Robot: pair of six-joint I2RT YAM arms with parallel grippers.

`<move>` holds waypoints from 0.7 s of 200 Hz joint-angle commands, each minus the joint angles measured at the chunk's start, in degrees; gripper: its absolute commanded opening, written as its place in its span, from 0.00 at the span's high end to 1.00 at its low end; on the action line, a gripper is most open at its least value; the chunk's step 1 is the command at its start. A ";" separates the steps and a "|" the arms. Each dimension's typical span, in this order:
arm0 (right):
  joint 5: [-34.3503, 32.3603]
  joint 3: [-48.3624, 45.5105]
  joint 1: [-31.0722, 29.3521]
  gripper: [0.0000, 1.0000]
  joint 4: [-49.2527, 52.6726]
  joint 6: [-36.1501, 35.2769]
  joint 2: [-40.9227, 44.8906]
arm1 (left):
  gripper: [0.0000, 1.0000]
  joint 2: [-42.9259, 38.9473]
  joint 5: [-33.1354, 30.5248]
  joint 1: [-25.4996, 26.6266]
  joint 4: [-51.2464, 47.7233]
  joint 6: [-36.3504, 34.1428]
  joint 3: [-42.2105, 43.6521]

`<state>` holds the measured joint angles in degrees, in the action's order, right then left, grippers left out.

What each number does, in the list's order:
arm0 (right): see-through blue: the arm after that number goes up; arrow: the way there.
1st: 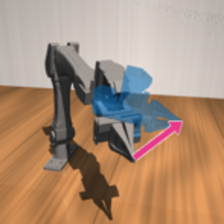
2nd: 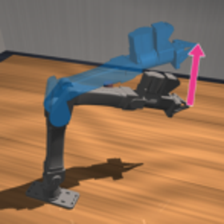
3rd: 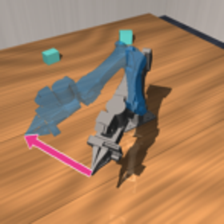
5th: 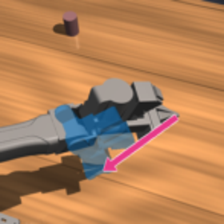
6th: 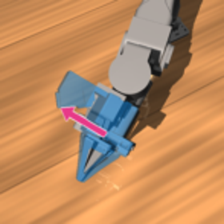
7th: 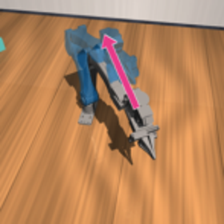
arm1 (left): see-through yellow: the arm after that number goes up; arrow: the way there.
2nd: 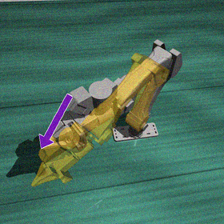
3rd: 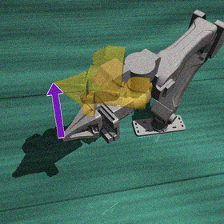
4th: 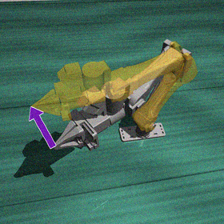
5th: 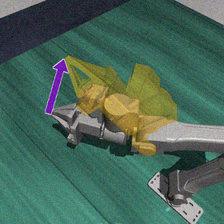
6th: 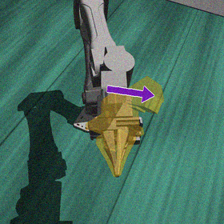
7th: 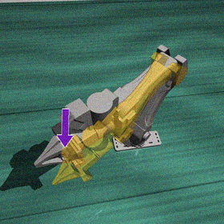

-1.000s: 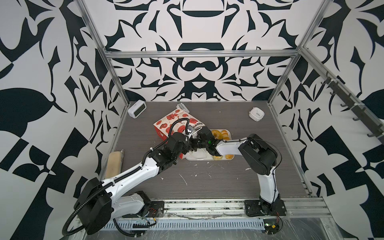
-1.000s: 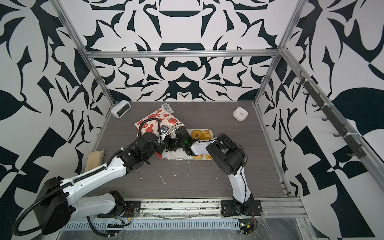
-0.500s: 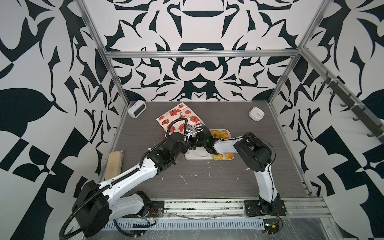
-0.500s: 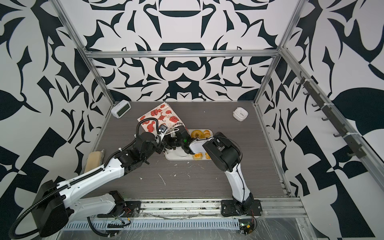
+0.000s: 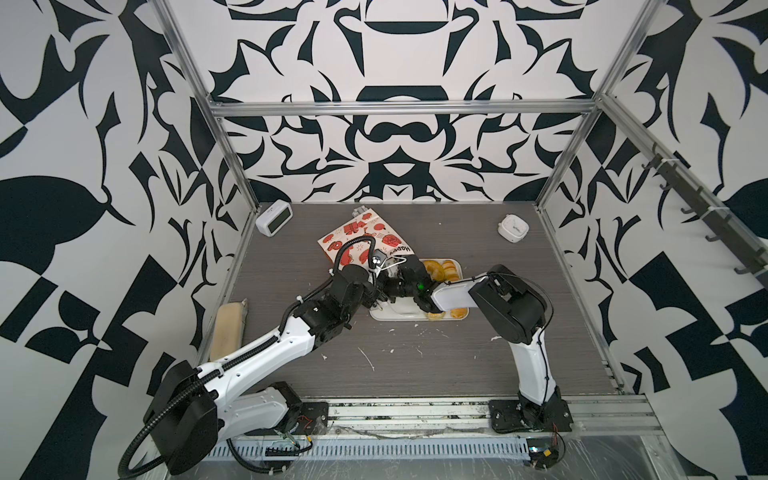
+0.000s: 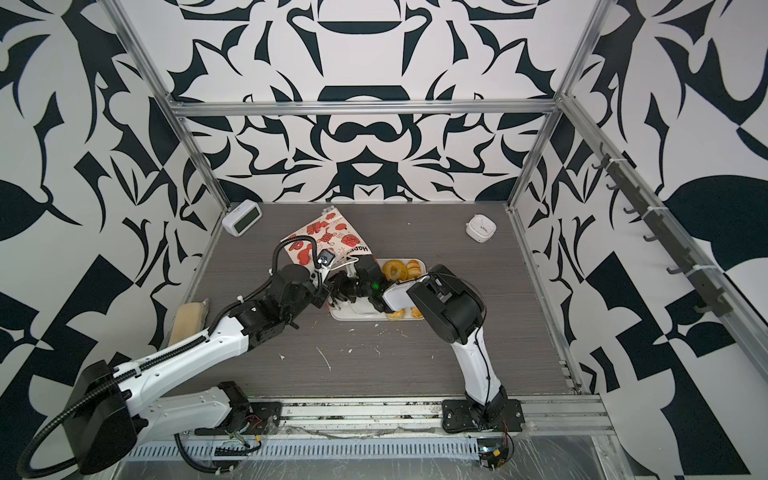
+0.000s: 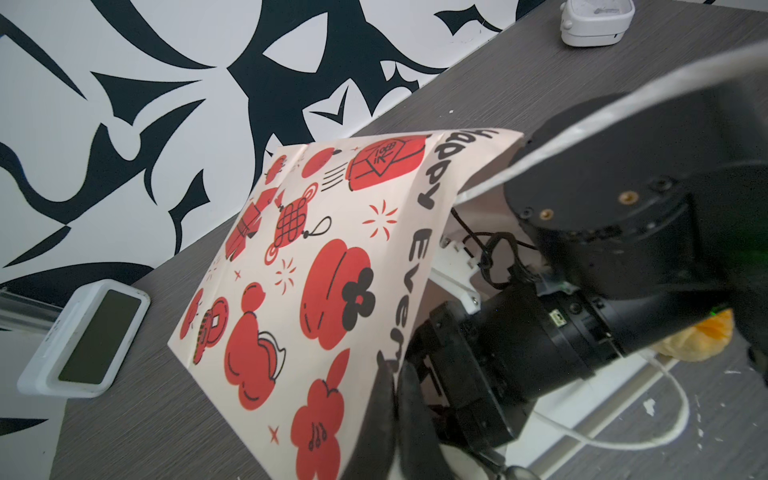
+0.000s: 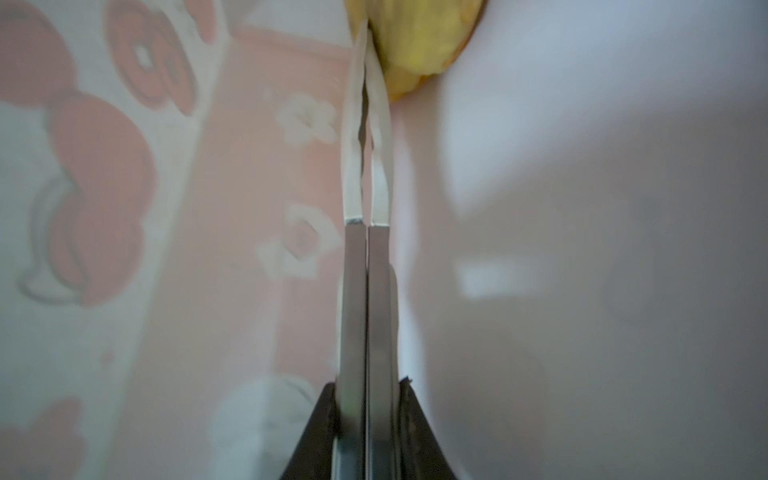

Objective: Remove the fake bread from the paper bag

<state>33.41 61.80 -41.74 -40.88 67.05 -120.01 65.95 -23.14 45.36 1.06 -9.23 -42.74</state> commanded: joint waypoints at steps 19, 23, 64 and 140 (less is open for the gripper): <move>-1.85 -5.46 0.60 1.00 -6.27 0.40 8.71 | 1.00 -0.03 -0.50 0.15 0.70 0.18 0.57; -1.86 -6.06 0.60 1.00 -6.31 0.44 9.16 | 1.00 0.04 -0.46 0.16 0.70 0.09 0.57; -2.07 -10.40 0.69 1.00 -8.72 2.09 11.51 | 1.00 0.37 -0.86 0.16 0.44 -0.43 0.71; -1.35 -11.98 1.04 0.94 -8.32 2.41 12.25 | 1.00 0.10 -0.60 0.16 0.08 -0.78 0.71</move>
<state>31.79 49.76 -41.21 -44.93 69.17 -110.59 66.13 -23.18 45.45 1.04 -9.98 -42.61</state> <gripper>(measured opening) 0.232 0.054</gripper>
